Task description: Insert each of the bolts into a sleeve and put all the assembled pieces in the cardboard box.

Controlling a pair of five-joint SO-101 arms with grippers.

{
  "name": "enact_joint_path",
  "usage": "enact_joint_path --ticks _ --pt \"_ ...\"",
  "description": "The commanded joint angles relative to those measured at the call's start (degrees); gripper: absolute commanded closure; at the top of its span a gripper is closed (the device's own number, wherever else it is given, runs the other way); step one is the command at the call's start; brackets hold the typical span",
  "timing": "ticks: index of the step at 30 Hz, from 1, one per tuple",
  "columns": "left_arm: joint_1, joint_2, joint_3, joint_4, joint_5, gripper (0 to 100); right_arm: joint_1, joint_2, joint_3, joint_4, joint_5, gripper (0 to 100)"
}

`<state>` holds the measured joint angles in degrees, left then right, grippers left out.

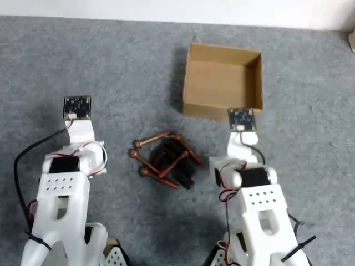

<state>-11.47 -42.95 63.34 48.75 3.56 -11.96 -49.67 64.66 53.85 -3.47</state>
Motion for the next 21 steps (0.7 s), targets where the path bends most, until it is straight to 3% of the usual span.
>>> enact_joint_path --ticks 1,21 --pt "1.5 0.0 -0.3 -1.3 -2.1 98 0.6 0.1 -0.3 -1.3 -0.6 66.0" --pt "1.1 -2.8 0.0 -0.9 -2.3 98 2.0 -2.2 -0.7 -0.5 -0.6 66.0"
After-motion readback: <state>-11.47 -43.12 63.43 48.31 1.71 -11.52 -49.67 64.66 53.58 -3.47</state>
